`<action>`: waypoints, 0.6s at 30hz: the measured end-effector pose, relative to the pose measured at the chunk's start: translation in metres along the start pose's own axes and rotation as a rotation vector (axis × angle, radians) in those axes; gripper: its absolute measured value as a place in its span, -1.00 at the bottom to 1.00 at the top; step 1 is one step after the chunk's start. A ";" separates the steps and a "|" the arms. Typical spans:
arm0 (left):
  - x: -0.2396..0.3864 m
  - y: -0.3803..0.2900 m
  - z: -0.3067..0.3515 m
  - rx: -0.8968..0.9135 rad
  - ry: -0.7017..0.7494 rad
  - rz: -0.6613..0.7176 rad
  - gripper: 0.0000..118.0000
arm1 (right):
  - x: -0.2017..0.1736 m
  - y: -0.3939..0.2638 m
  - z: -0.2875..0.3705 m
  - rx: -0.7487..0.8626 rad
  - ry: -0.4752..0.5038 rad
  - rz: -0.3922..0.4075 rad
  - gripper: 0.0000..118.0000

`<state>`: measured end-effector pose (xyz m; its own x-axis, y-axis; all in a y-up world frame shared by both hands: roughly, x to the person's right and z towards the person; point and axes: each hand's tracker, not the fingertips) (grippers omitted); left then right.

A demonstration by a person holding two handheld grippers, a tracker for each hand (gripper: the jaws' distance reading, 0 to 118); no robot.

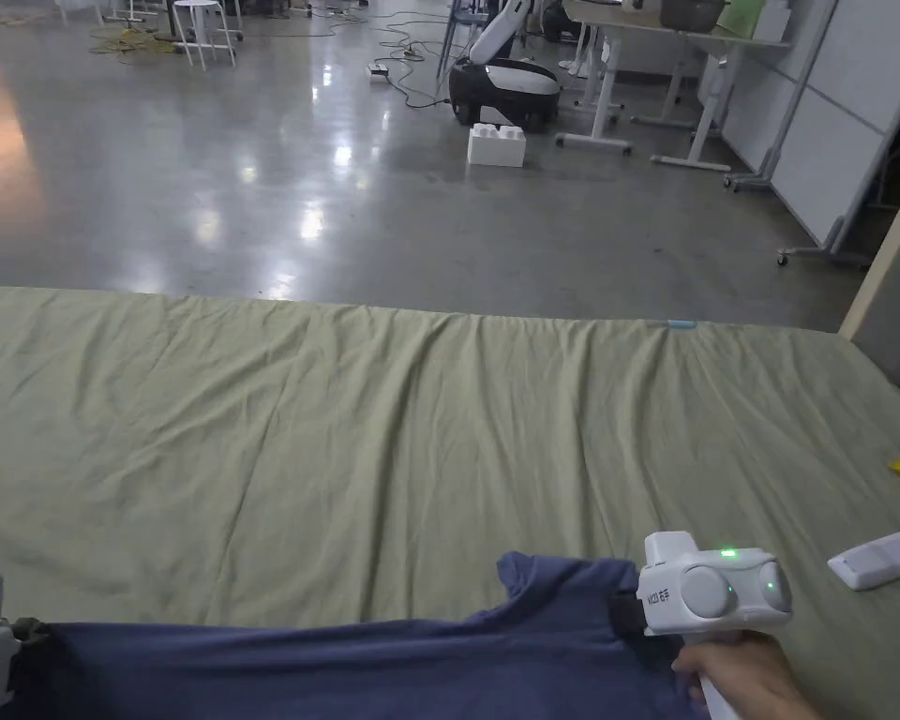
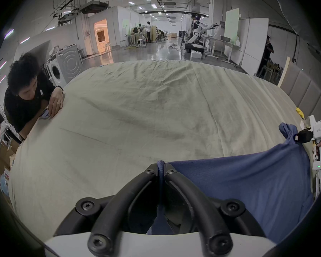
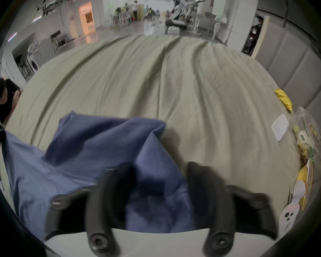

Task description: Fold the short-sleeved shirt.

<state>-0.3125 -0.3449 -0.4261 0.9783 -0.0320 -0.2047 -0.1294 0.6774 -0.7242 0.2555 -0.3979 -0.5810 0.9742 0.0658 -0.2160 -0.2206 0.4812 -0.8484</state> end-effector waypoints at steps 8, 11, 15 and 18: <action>-0.002 0.009 0.009 0.024 0.003 -0.024 -0.91 | -0.019 -0.005 0.020 0.122 -0.047 -0.023 -0.96; -0.004 0.017 0.021 0.064 -0.003 -0.015 -0.91 | -0.026 -0.006 0.052 0.223 -0.084 0.012 -0.96; -0.003 0.032 0.045 0.117 -0.006 -0.022 -0.91 | -0.032 0.001 0.105 0.330 -0.104 0.051 -0.96; -0.004 0.044 0.069 0.169 0.006 -0.015 -0.91 | -0.031 0.008 0.147 0.414 -0.118 0.047 -0.96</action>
<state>-0.3112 -0.2643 -0.4117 0.9788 -0.0469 -0.1995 -0.0857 0.7906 -0.6063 0.2305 -0.2674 -0.5095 0.9677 0.1842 -0.1723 -0.2504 0.7839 -0.5681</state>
